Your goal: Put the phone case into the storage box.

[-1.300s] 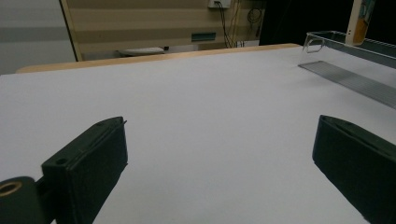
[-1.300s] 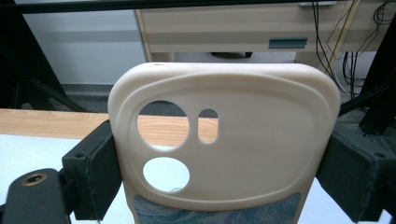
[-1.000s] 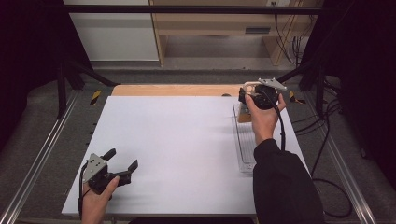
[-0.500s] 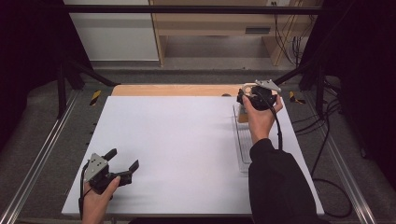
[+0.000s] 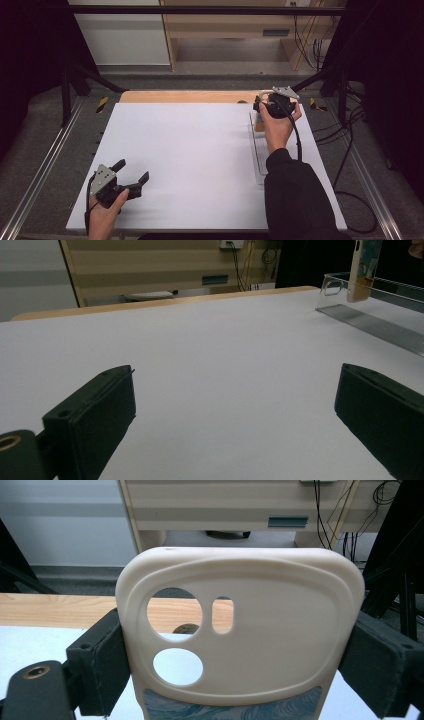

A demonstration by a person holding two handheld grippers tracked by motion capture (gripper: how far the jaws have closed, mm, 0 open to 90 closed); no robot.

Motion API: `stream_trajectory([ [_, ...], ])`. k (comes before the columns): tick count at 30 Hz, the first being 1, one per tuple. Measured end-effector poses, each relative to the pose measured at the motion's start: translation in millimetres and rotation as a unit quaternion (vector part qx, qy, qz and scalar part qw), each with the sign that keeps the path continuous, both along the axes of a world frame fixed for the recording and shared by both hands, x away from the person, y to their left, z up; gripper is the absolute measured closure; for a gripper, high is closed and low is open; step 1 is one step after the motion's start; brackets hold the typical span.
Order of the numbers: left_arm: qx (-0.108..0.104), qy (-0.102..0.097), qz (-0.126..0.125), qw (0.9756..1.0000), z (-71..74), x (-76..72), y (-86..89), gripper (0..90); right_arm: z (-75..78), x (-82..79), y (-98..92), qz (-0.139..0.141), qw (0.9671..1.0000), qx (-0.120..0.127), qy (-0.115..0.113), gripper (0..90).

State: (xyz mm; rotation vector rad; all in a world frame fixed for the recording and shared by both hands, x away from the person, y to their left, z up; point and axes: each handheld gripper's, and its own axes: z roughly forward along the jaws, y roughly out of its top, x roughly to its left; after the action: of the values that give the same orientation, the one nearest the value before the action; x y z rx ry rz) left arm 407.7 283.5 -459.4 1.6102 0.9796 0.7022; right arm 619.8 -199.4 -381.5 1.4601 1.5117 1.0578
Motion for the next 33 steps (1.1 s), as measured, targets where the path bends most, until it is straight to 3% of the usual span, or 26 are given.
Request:
stream_trajectory([
  [33, 0.001, -0.005, -0.008, 1.0, 0.2, -0.1, -0.4, 2.6, -8.0, 7.4, 4.3, -0.01, 0.9999, 0.003, -0.013, 11.5],
])
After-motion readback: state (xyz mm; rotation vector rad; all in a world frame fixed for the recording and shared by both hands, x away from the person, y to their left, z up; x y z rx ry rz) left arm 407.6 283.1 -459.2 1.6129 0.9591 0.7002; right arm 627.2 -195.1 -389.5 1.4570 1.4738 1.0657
